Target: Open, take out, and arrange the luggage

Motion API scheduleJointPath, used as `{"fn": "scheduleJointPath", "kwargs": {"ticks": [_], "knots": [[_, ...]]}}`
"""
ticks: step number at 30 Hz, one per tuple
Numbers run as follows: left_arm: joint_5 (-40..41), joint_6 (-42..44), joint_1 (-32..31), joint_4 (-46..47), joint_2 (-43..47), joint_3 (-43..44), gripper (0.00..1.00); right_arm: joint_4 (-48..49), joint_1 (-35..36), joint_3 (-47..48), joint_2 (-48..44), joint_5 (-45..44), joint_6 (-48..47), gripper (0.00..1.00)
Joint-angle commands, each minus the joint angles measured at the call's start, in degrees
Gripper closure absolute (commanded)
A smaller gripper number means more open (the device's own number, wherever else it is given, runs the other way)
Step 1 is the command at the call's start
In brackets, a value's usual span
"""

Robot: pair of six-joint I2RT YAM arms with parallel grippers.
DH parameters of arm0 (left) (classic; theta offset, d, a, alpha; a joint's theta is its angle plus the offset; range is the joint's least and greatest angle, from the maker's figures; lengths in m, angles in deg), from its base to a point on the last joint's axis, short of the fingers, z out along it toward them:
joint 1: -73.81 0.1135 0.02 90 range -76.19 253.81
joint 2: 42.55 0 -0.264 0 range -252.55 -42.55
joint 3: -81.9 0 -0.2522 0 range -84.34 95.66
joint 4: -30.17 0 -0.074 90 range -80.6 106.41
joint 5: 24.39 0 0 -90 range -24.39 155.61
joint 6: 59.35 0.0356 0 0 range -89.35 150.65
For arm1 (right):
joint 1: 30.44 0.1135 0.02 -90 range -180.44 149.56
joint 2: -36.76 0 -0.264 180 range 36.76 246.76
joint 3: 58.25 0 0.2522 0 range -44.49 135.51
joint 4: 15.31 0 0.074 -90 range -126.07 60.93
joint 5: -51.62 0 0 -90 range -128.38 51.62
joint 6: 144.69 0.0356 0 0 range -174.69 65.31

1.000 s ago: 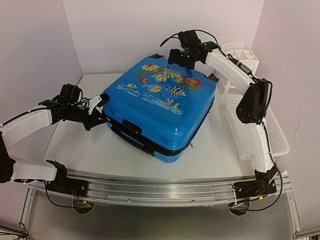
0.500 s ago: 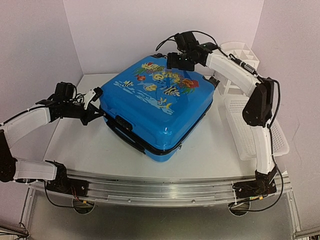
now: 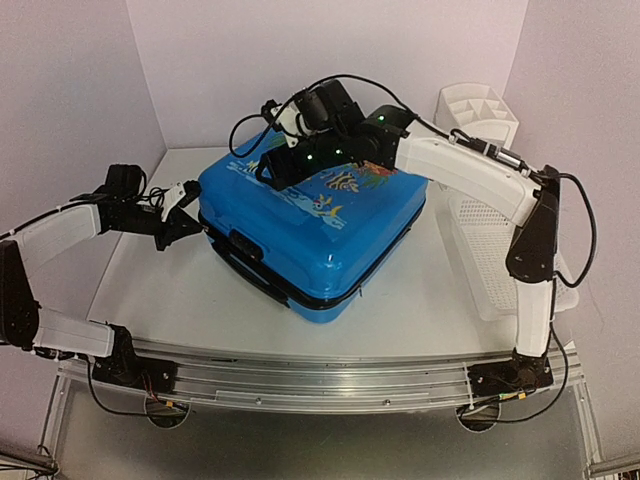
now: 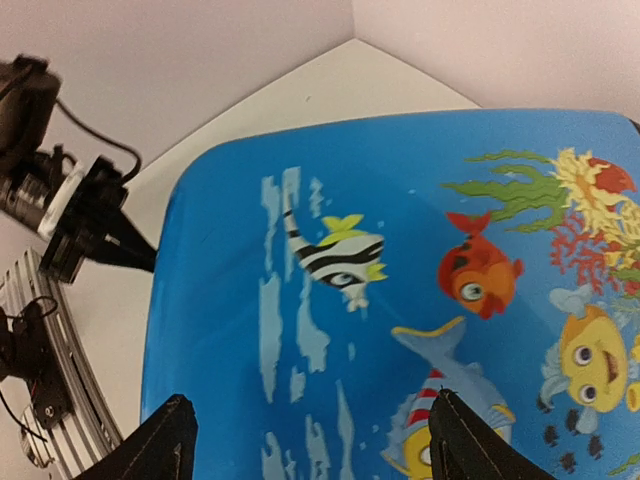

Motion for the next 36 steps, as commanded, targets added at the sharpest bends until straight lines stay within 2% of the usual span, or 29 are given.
{"fn": "scheduleJointPath", "kwargs": {"ticks": [1,3,6,9,11,16,18,21,24,32,36], "knots": [[-4.3,3.2,5.3,-2.5,-3.6,6.0,1.00,12.7,2.6,-8.9,-5.5,4.8,-9.6,0.26],[-4.6,3.3,5.9,-2.6,-4.0,6.6,1.00,16.0,4.6,-12.0,-6.0,6.2,-15.5,0.26],[-5.8,2.6,6.5,-3.6,-5.3,7.9,1.00,18.1,7.9,-14.7,-6.0,8.0,-31.0,0.24],[-8.1,5.5,6.5,-7.1,-5.3,8.7,1.00,18.2,10.4,-17.2,-5.3,8.6,-49.9,0.12],[-9.3,5.9,6.5,-7.5,-3.9,8.1,1.00,18.2,11.0,-18.0,-4.6,7.2,-58.5,0.02],[-9.3,3.9,6.5,-7.7,-2.0,6.9,1.00,15.5,11.0,-13.9,-0.2,2.0,-74.9,0.02],[-9.0,0.4,6.3,-5.0,-1.4,6.2,1.00,14.0,11.0,-10.9,1.4,1.9,-74.8,0.02],[-6.3,-10.6,6.3,1.9,-1.4,5.3,1.00,13.9,11.2,-9.6,2.1,2.0,-73.1,0.02],[-4.4,-15.1,6.5,6.1,-3.3,6.2,1.00,14.3,11.9,-9.1,3.6,-1.5,-72.7,0.02],[-6.2,-14.6,10.9,5.5,-6.5,9.7,1.00,14.2,12.1,-13.4,4.6,-9.4,-74.7,0.02],[-6.0,-13.4,14.3,6.5,-9.5,11.4,1.00,14.2,12.1,-16.3,3.4,-9.9,-73.2,0.02]]}}
